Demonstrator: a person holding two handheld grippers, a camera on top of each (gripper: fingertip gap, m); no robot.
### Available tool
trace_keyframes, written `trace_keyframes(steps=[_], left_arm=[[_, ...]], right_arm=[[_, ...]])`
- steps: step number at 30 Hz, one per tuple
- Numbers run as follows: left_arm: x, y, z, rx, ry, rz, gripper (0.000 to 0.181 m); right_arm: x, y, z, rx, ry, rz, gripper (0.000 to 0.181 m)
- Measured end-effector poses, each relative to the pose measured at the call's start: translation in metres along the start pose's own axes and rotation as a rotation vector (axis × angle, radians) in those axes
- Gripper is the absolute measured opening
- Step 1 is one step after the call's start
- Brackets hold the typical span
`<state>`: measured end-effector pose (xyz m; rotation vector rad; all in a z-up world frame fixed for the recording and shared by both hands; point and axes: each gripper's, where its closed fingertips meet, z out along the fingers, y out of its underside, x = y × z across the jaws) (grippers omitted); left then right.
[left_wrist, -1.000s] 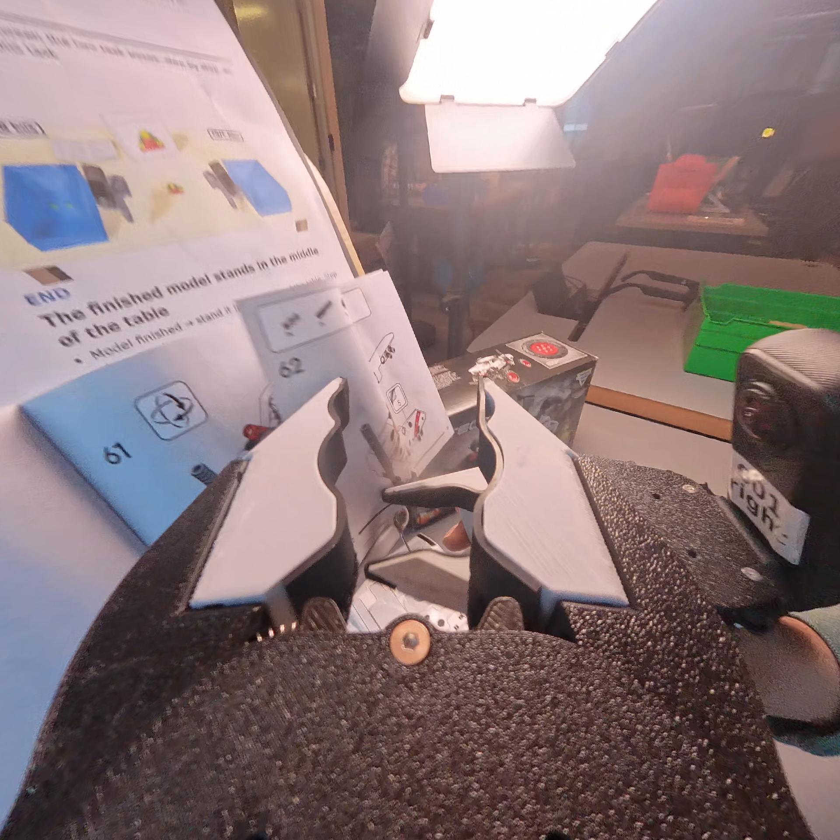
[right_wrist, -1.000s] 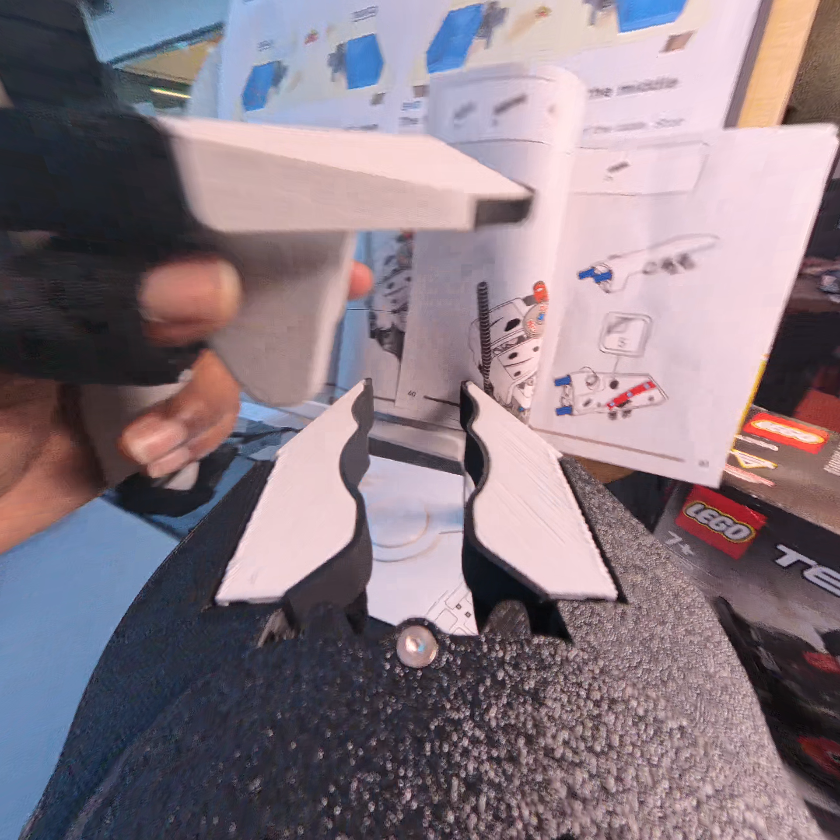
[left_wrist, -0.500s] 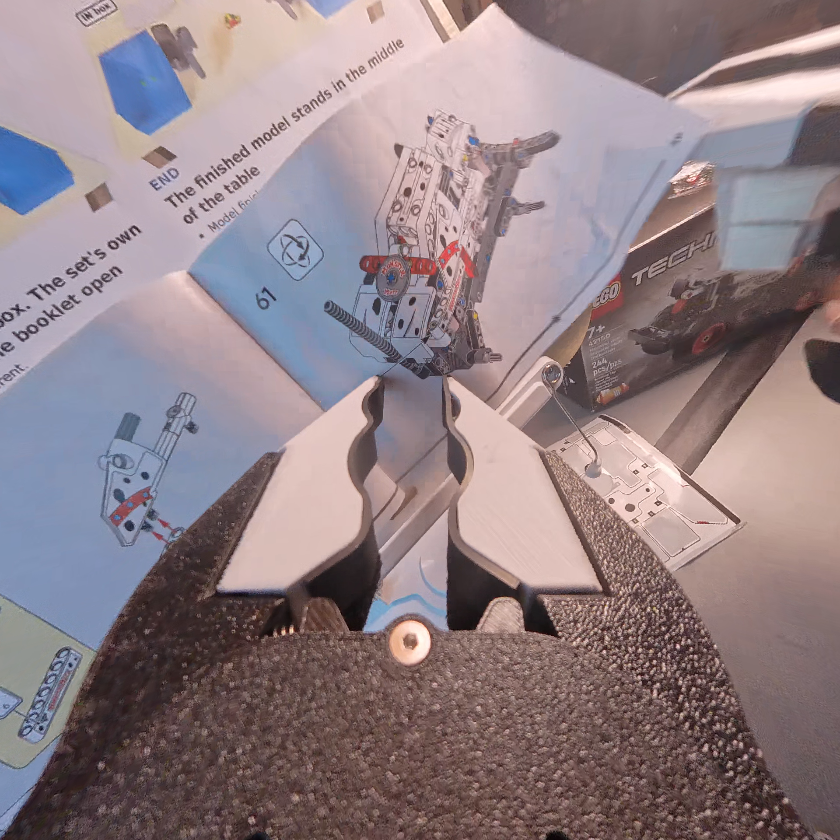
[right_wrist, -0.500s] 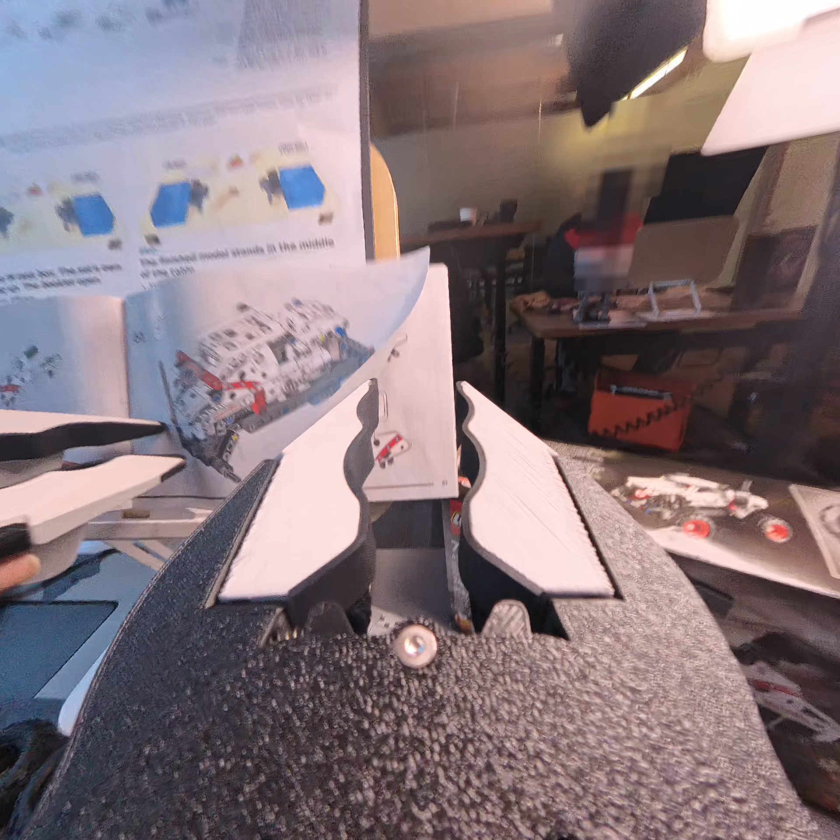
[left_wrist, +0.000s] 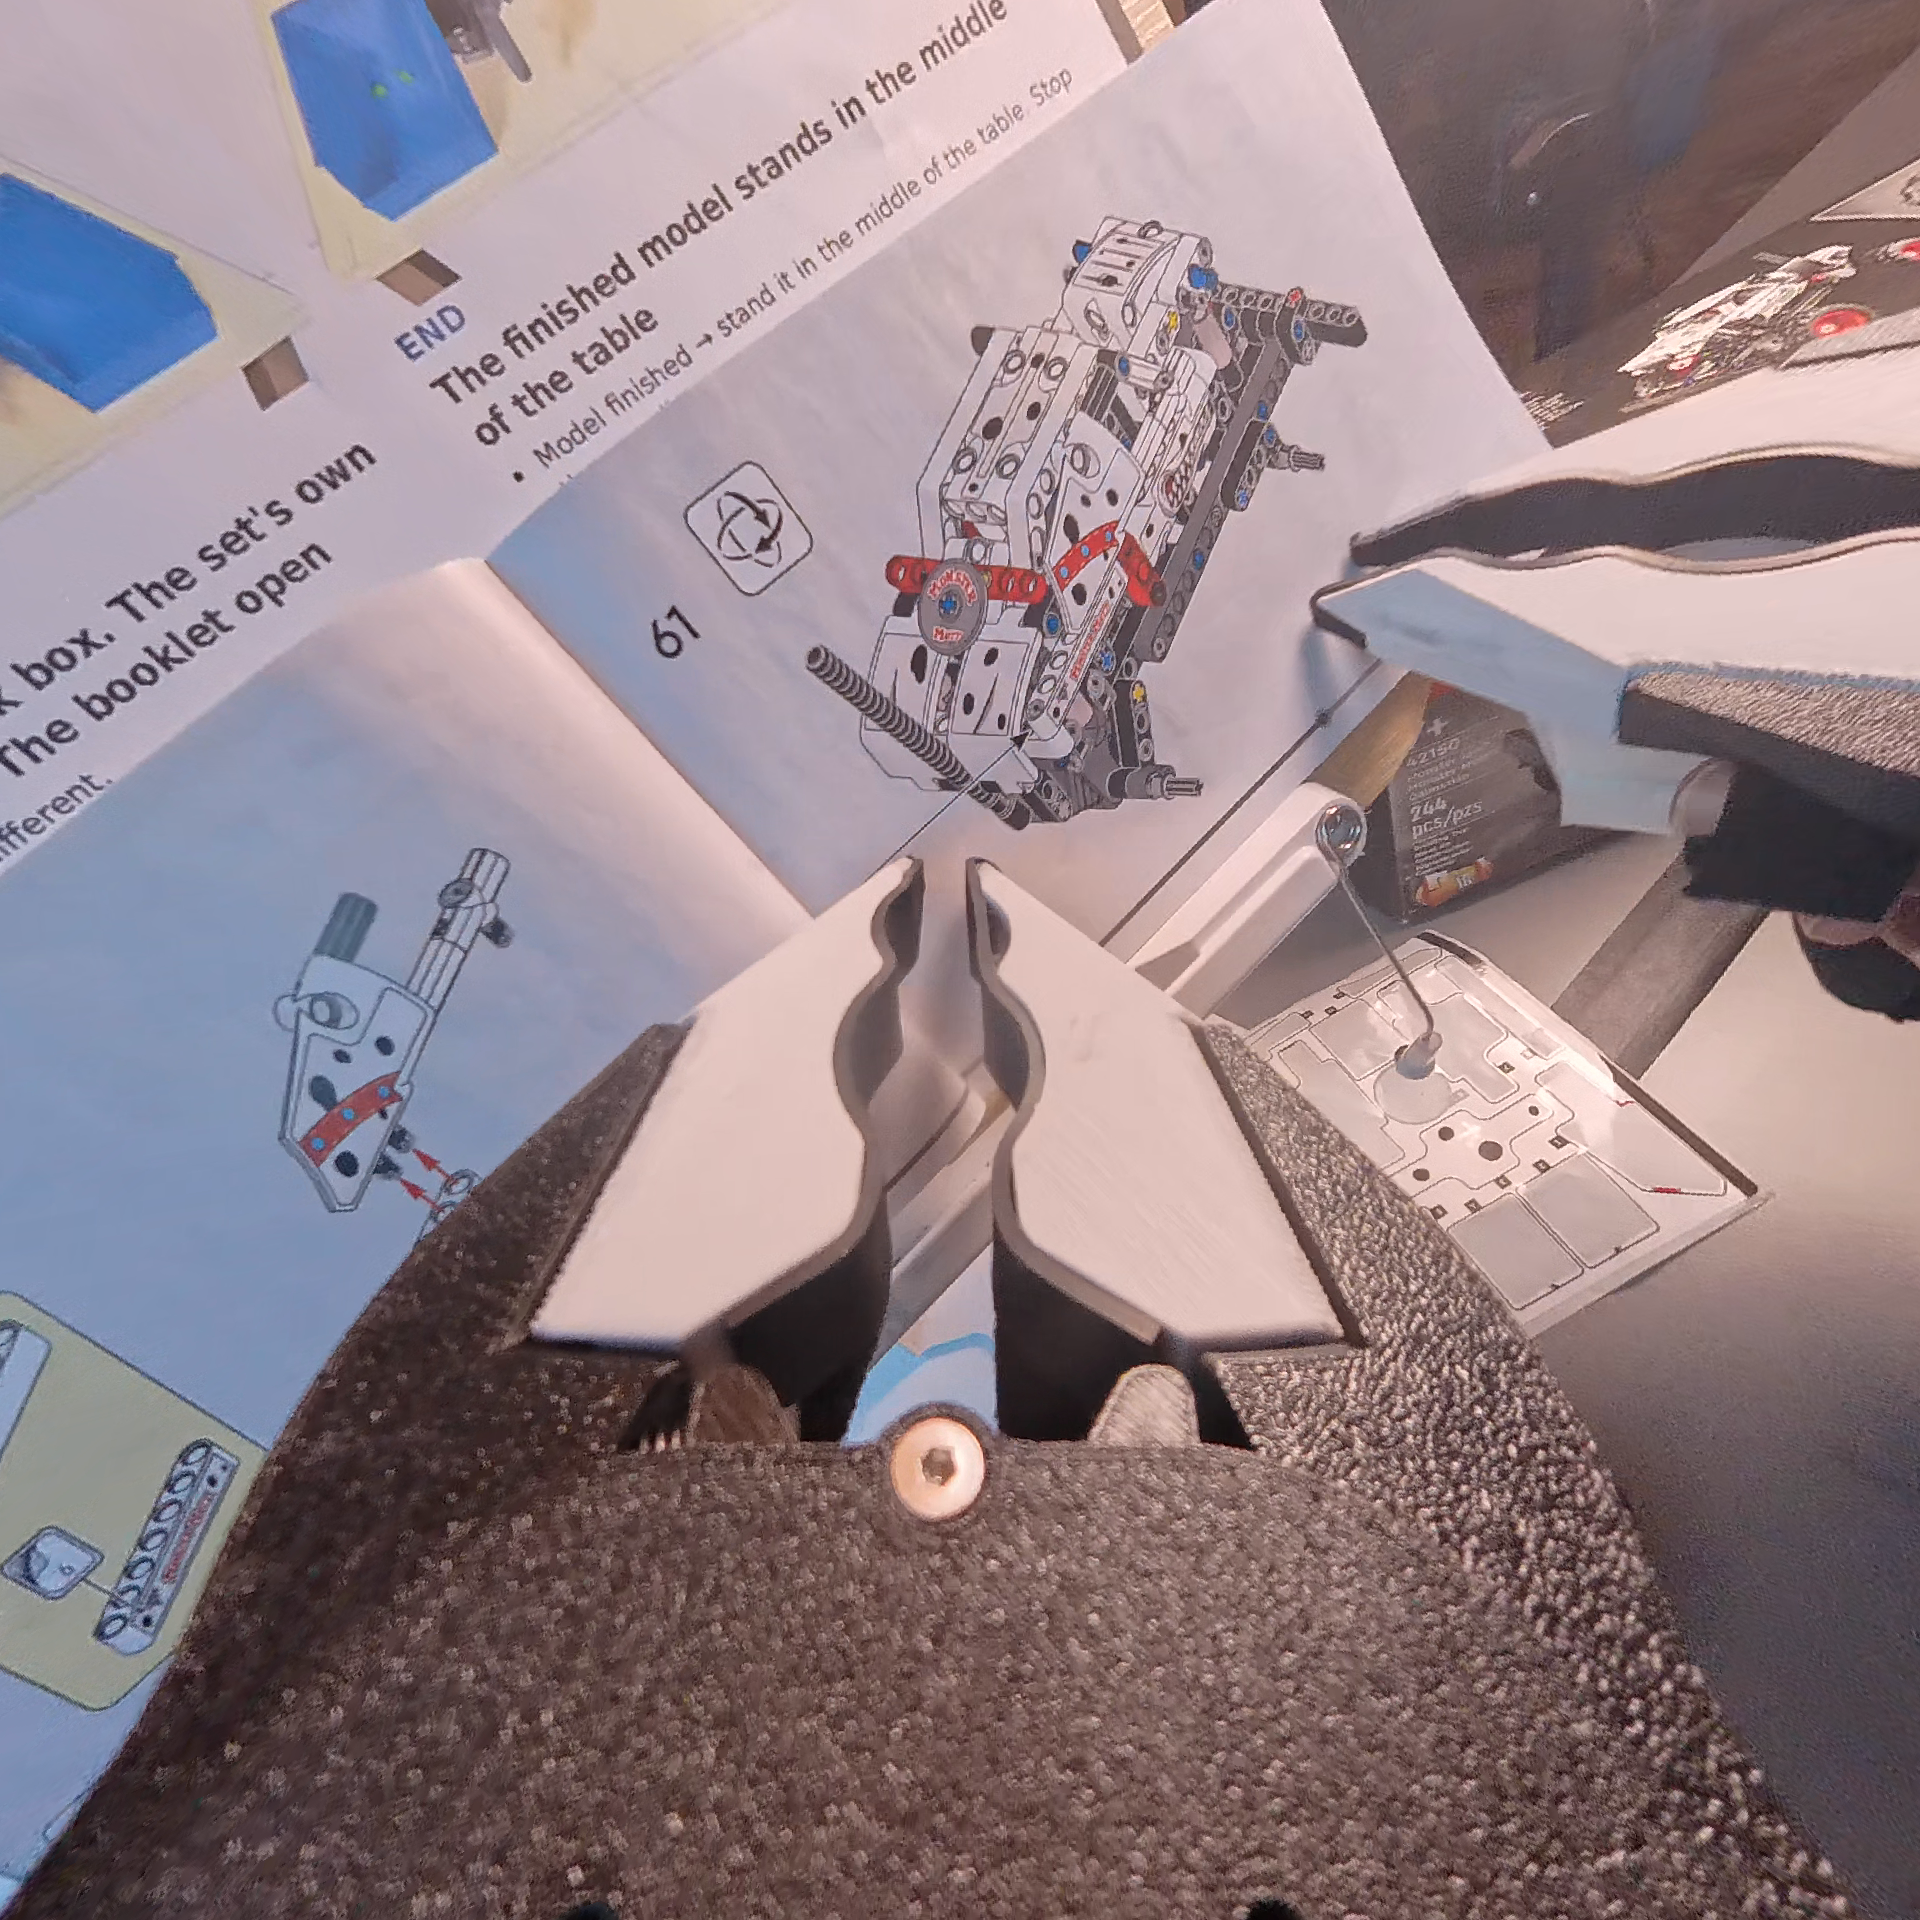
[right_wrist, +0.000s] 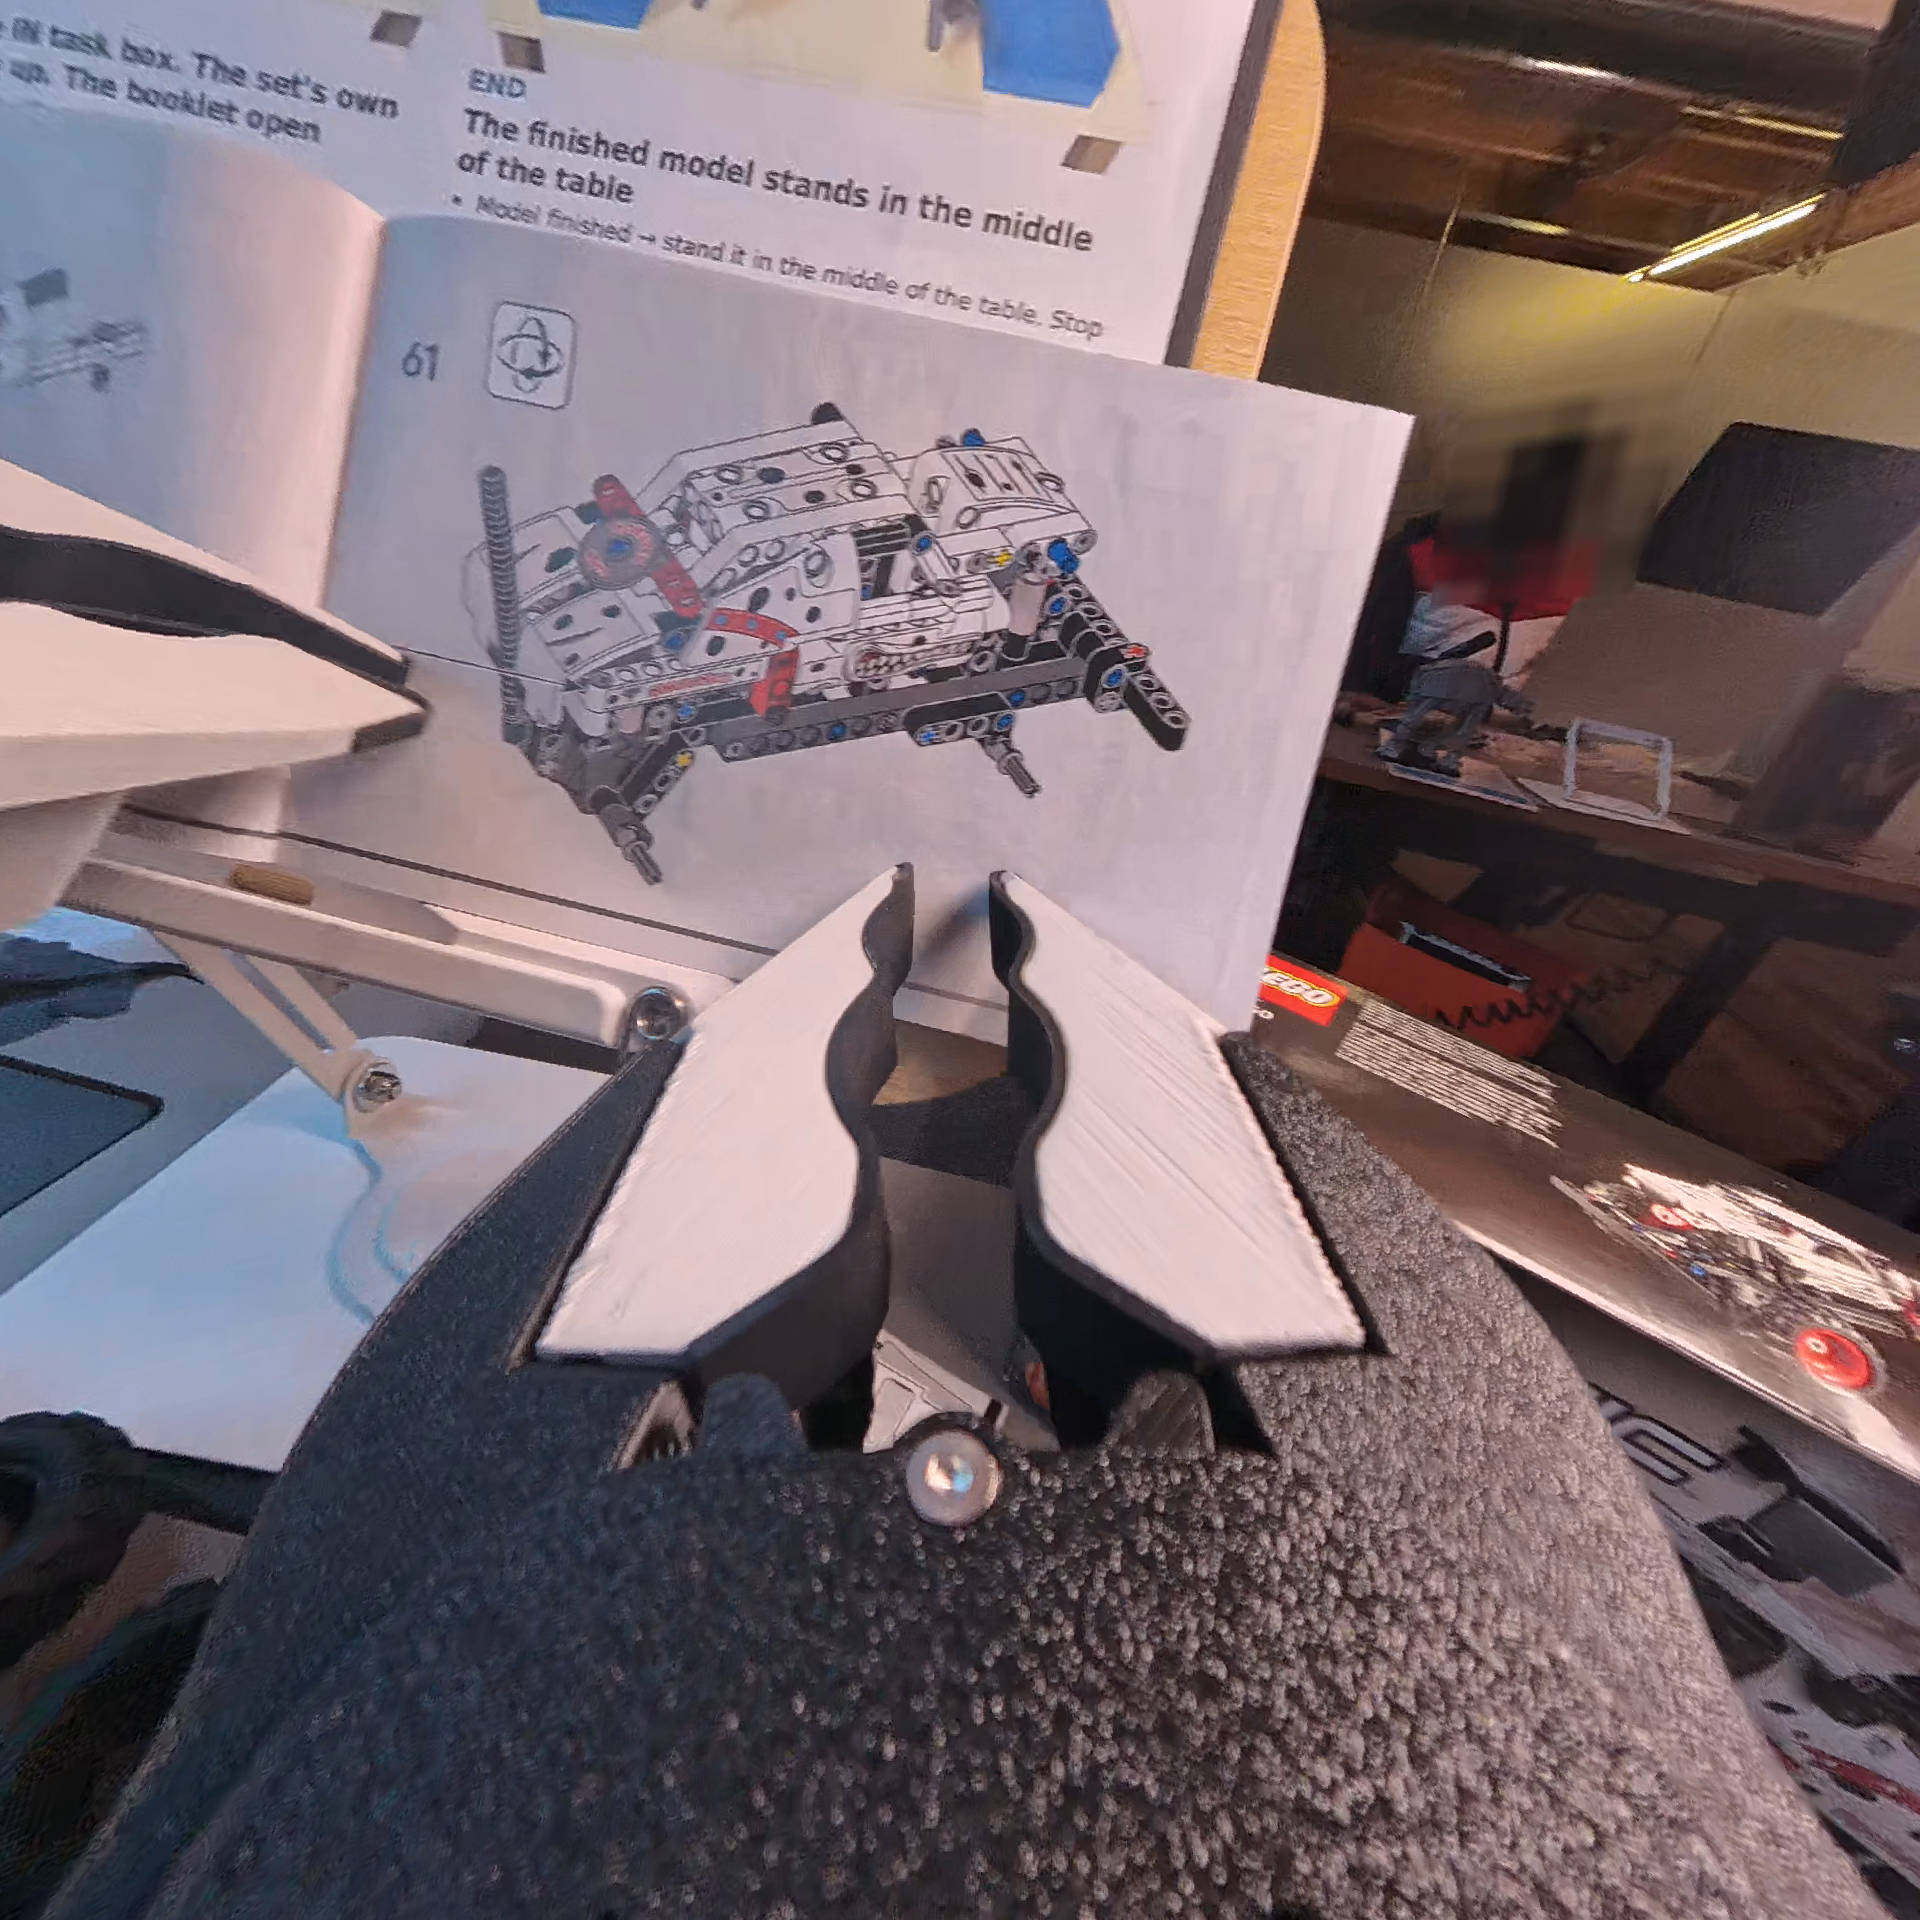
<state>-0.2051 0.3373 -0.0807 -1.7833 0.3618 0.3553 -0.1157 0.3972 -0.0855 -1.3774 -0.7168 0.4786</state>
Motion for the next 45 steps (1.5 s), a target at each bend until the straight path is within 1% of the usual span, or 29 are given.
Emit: trace_keyframes(steps=[1,3,4,6,7,10,11,13,14,16,18,20,23,27,30,34,37,41,45], left_arm=[[-0.002,0.001,-0.001,0.006,0.002,-0.003,0.004],[-0.006,0.004,-0.002,0.017,0.010,-0.033,0.000],[-0.006,0.004,-0.002,0.024,0.015,-0.050,0.000],[-0.007,0.005,-0.003,0.036,0.011,-0.068,0.000],[-0.006,0.005,-0.004,0.037,0.008,-0.070,0.001],[-0.002,0.004,-0.011,0.050,0.024,-0.076,0.019],[-0.003,0.004,-0.016,0.062,0.017,-0.087,0.021],[-0.009,0.008,-0.028,0.082,-0.012,-0.134,0.021],[-0.014,0.011,-0.034,0.093,-0.038,-0.162,0.021],[-0.021,0.015,-0.047,0.133,-0.081,-0.210,0.021],[-0.026,0.021,-0.058,0.153,-0.118,-0.251,0.022],[-0.029,0.026,-0.069,0.177,-0.139,-0.288,0.023],[-0.033,0.032,-0.080,0.187,-0.155,-0.307,0.025],[-0.041,0.038,-0.085,0.182,-0.165,-0.309,0.025],[-0.048,0.042,-0.086,0.182,-0.179,-0.321,0.026],[-0.068,0.045,-0.087,0.189,-0.226,-0.344,0.025],[-0.092,0.054,-0.085,0.169,-0.273,-0.357,0.024],[-0.110,0.066,-0.081,0.135,-0.296,-0.376,0.024],[-0.113,0.068,-0.079,0.127,-0.300,-0.355,0.022]], right_arm=[[0.006,0.000,-0.002,0.008,0.020,0.006,0.022],[0.015,0.005,-0.002,-0.010,0.037,0.050,0.028],[0.015,0.006,-0.002,-0.005,0.028,0.072,0.028],[0.014,0.006,-0.002,-0.007,0.029,0.047,0.028],[0.014,0.005,-0.002,-0.015,0.030,0.031,0.028],[0.014,0.000,-0.005,-0.019,0.020,0.040,0.028],[0.011,-0.006,-0.007,0.006,0.008,0.041,0.025],[-0.004,-0.023,-0.012,0.073,-0.052,0.009,0.006],[-0.017,-0.031,-0.014,0.105,-0.107,-0.017,0.000],[-0.036,-0.042,-0.012,0.129,-0.157,-0.062,0.000],[-0.043,-0.047,-0.002,0.109,-0.146,-0.074,0.000],[-0.039,-0.047,0.011,0.072,-0.100,-0.066,0.002],[-0.035,-0.043,0.023,0.045,-0.083,-0.083,0.003],[-0.037,-0.042,0.022,0.057,-0.091,-0.091,0.003],[-0.045,-0.041,0.017,0.062,-0.117,-0.088,0.003],[-0.084,-0.041,-0.001,0.086,-0.255,-0.115,0.002],[-0.104,-0.038,-0.015,0.087,-0.307,-0.110,0.002],[-0.121,-0.034,-0.037,0.096,-0.360,-0.100,0.002],[-0.130,-0.029,-0.051,0.096,-0.389,-0.119,0.003]])
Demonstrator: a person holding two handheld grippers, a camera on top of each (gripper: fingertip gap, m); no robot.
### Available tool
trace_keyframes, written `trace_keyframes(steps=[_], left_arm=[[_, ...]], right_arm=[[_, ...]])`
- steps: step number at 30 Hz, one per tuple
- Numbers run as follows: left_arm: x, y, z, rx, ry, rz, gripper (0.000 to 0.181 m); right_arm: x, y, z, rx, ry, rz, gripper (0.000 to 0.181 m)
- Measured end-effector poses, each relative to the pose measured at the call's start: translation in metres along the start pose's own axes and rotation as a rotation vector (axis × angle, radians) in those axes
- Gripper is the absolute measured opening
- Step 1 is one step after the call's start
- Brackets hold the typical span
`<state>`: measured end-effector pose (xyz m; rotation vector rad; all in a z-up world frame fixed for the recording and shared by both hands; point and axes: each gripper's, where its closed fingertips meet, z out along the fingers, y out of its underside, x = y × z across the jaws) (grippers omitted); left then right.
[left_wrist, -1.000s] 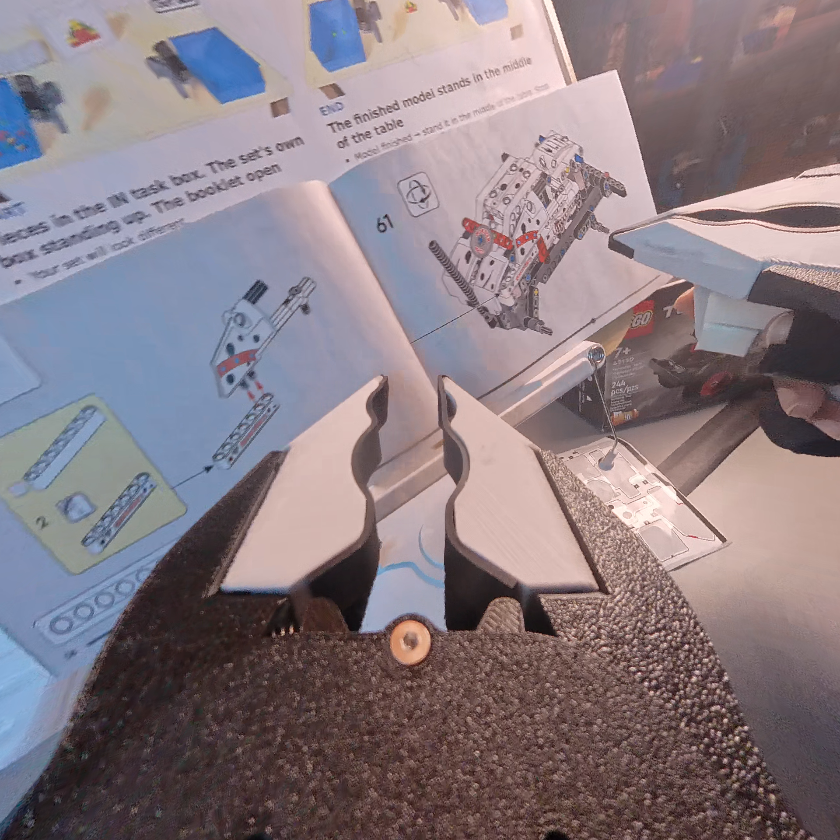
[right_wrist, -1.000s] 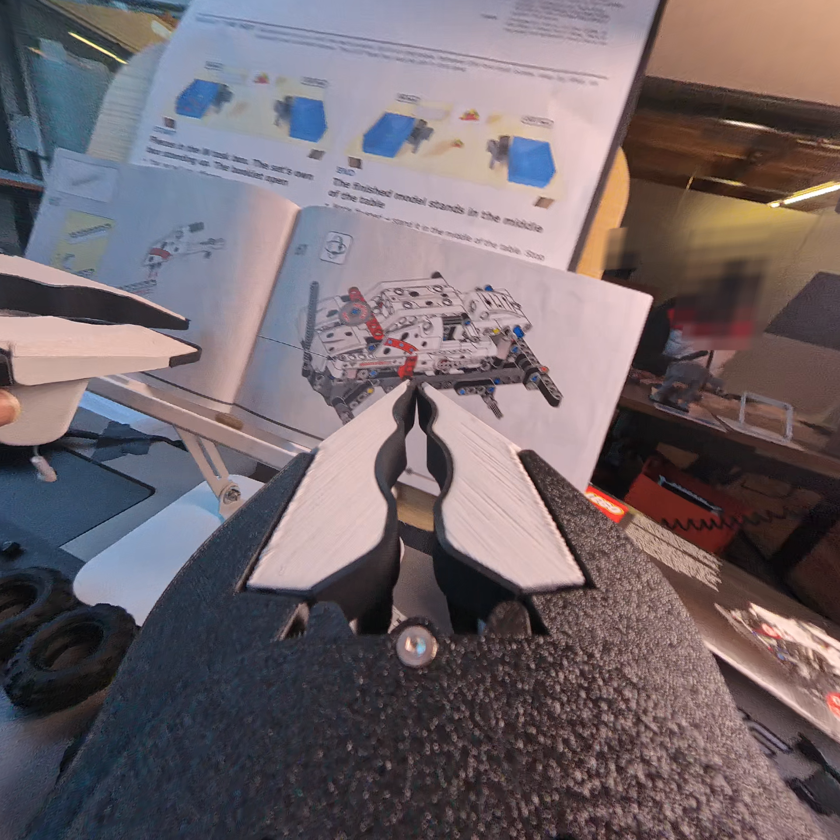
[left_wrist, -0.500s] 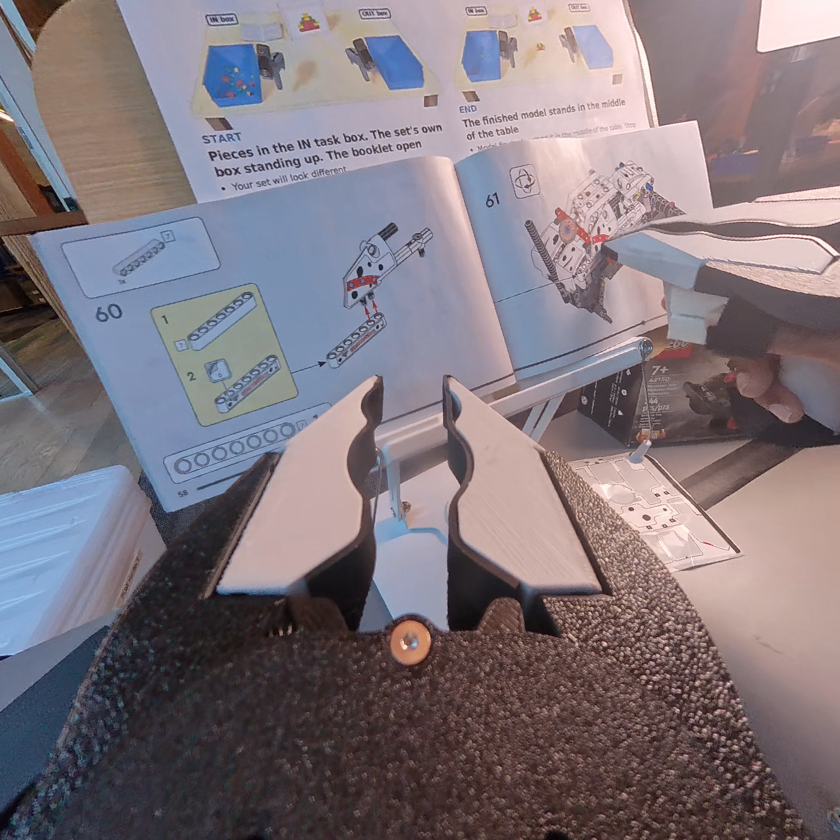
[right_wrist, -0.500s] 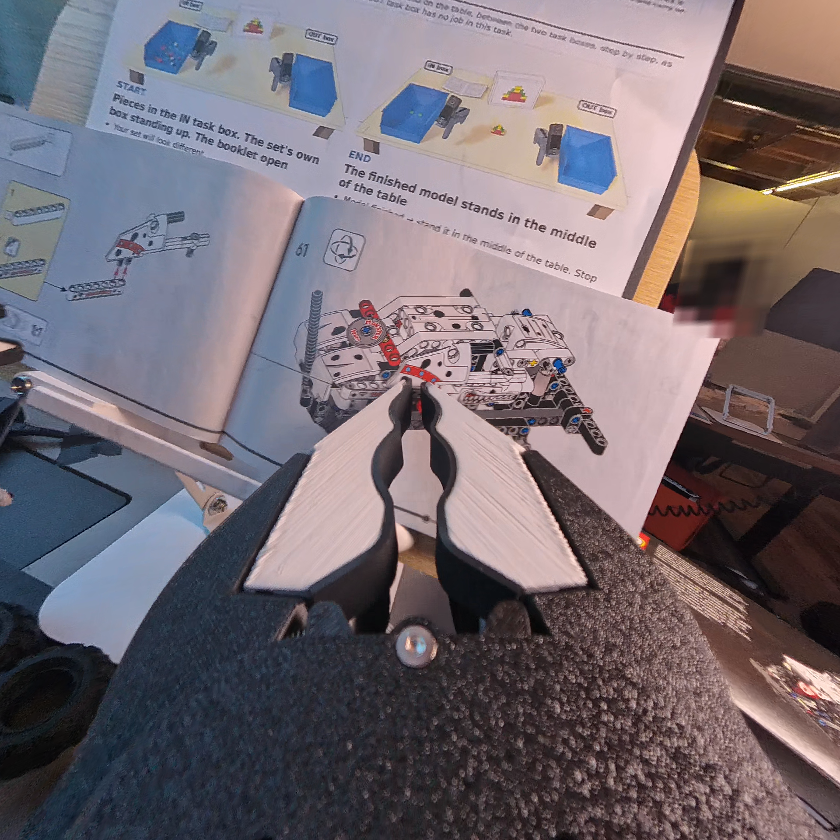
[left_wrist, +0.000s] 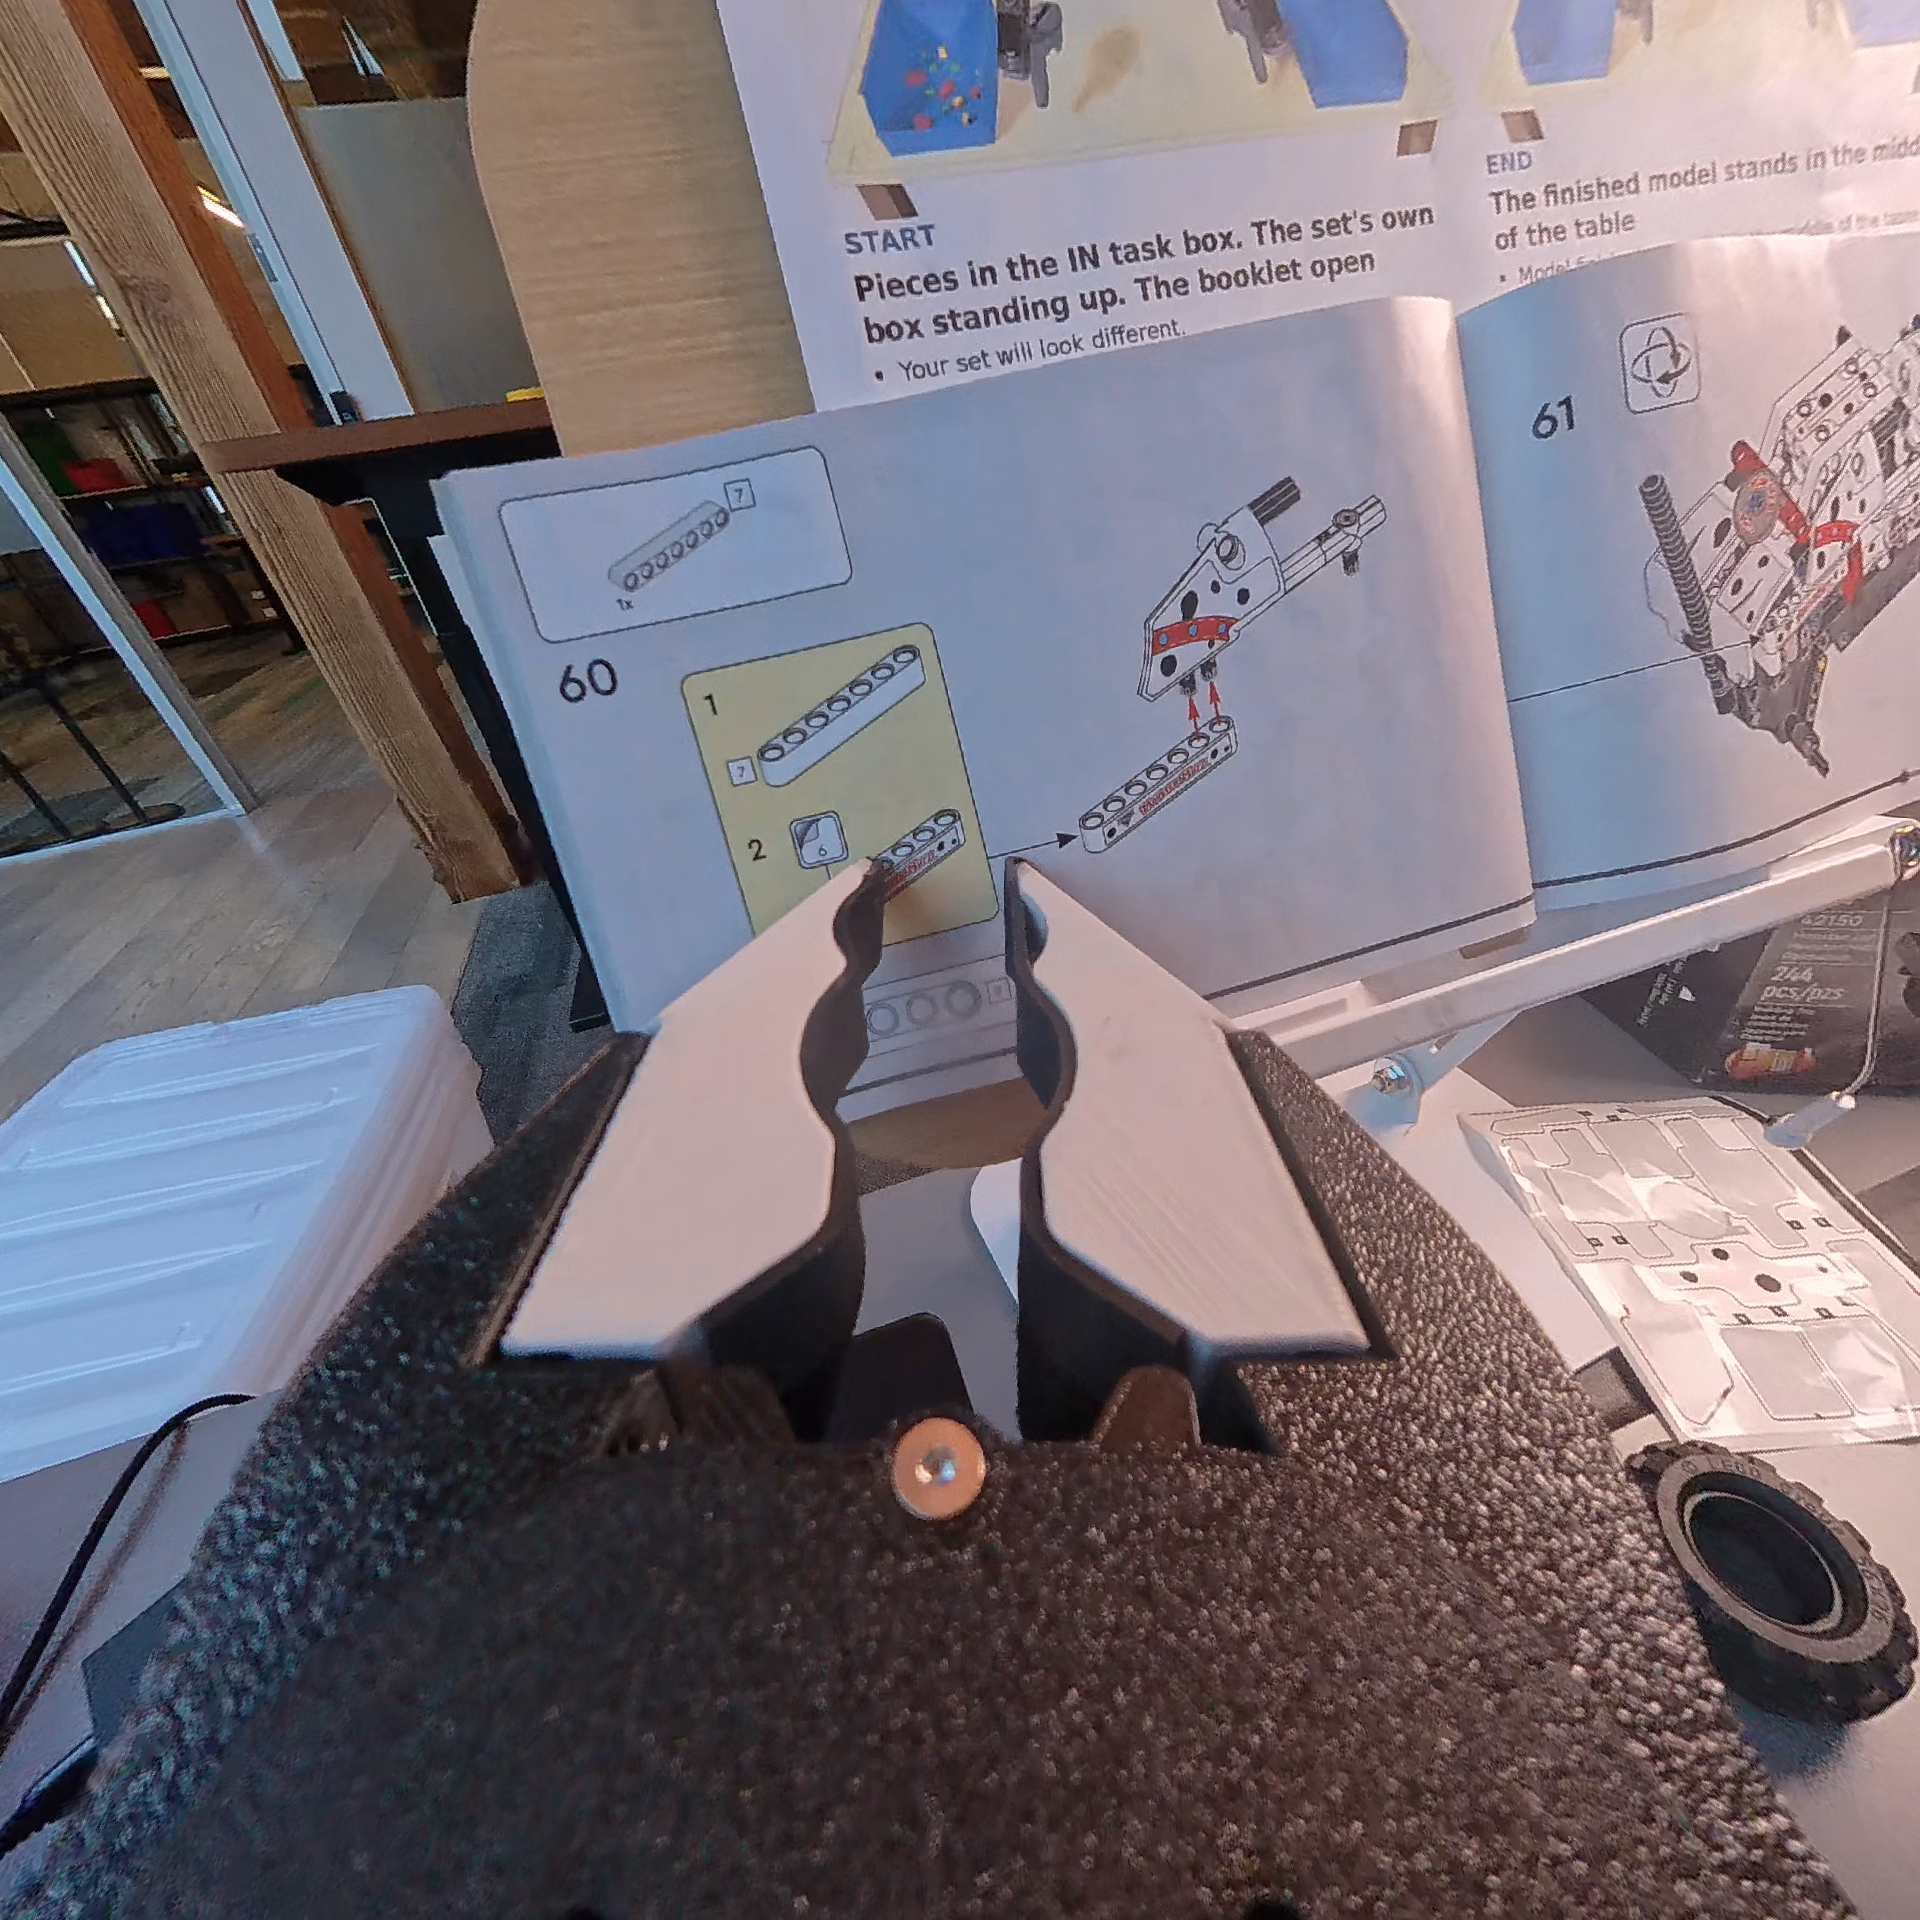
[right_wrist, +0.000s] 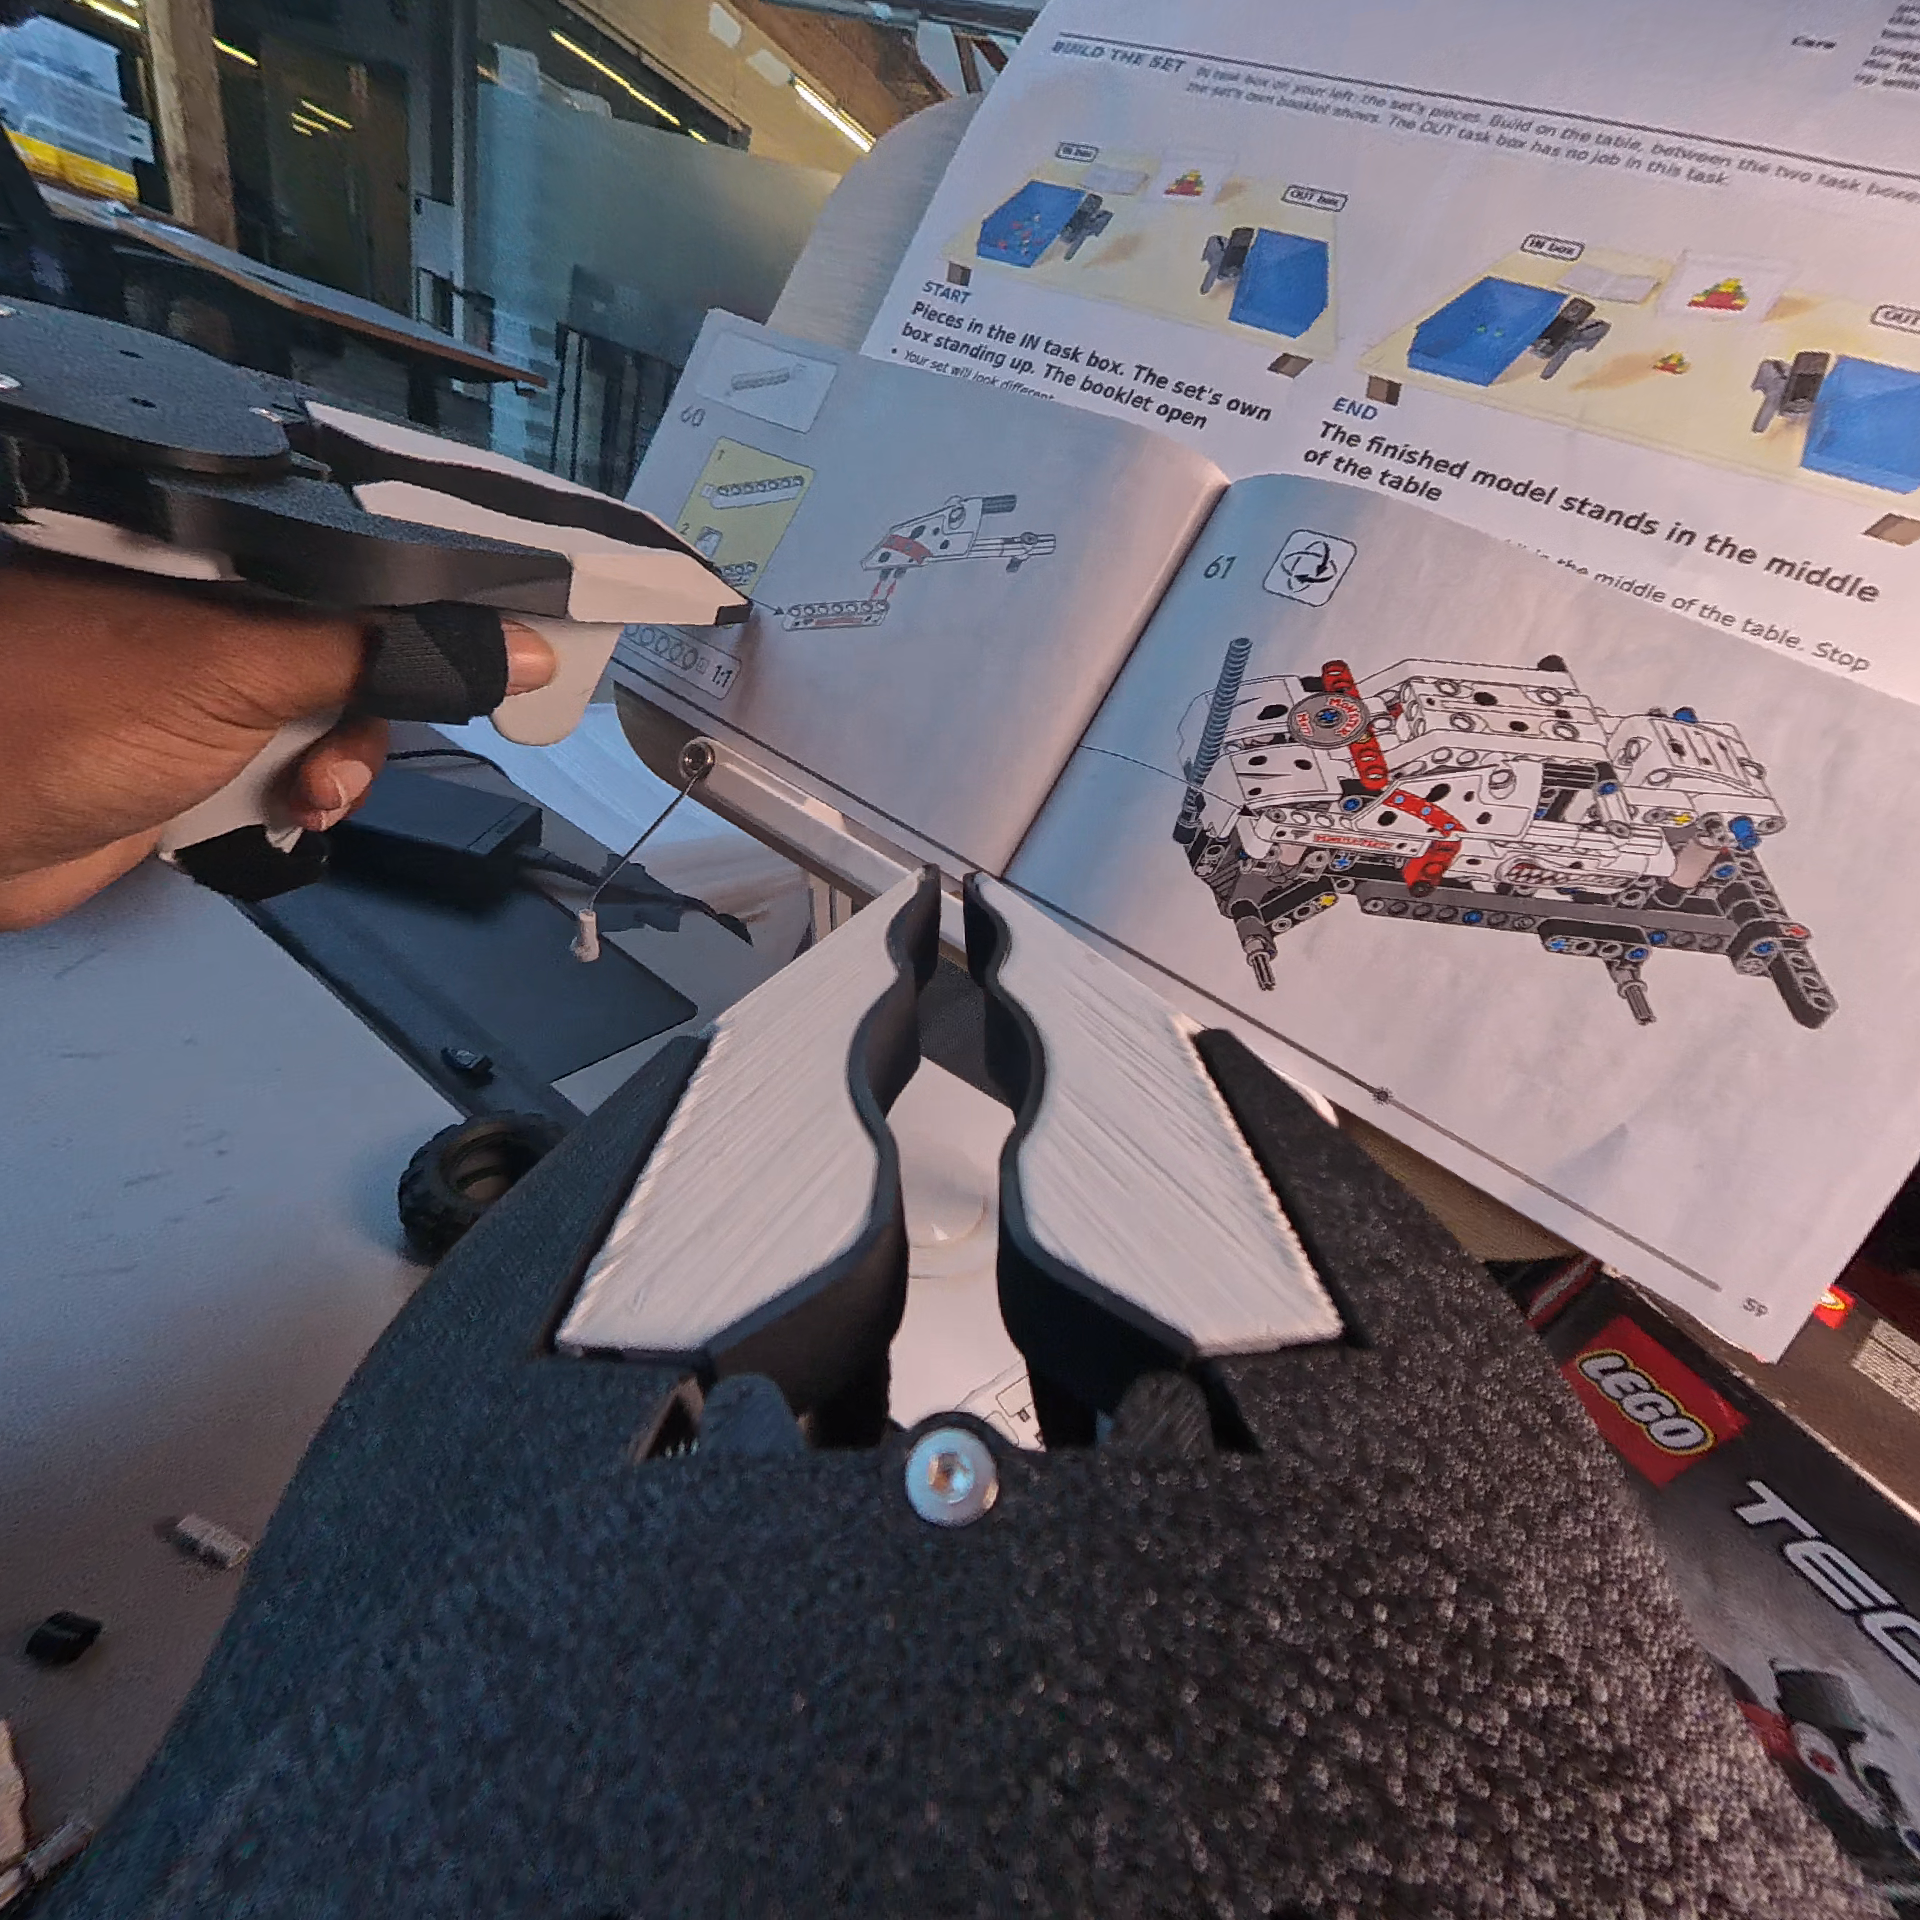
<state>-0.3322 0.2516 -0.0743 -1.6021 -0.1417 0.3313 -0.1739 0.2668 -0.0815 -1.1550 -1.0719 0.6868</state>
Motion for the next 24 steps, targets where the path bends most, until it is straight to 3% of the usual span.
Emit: trace_keyframes(steps=[2,4,5,9,12,18,23,24], left_arm=[[-0.003,-0.002,-0.002,0.009,-0.030,0.011,0.032],[-0.016,-0.007,-0.007,0.042,-0.123,0.021,0.073],[-0.018,-0.007,-0.007,0.049,-0.131,0.018,0.083],[-0.006,0.008,-0.001,-0.009,-0.061,-0.010,0.093],[-0.004,0.009,0.000,-0.002,-0.079,0.027,0.087],[0.005,0.009,0.000,0.000,-0.072,0.103,0.025],[0.009,0.007,0.002,-0.019,-0.049,0.078,0.004],[0.009,0.004,0.001,-0.012,-0.044,0.067,0.007]], right_arm=[[-0.003,0.001,-0.004,-0.005,-0.013,0.026,0.005],[-0.002,-0.001,-0.011,0.008,-0.017,0.083,0.005],[0.000,-0.001,-0.015,0.015,-0.014,0.119,0.005],[0.009,0.002,-0.030,0.028,0.004,0.244,0.006],[0.011,0.003,-0.043,0.036,0.009,0.283,0.007],[0.011,0.007,-0.064,0.037,0.007,0.293,0.007],[0.011,0.005,-0.072,0.043,0.007,0.293,0.007],[0.010,0.005,-0.073,0.045,0.006,0.297,0.007]])
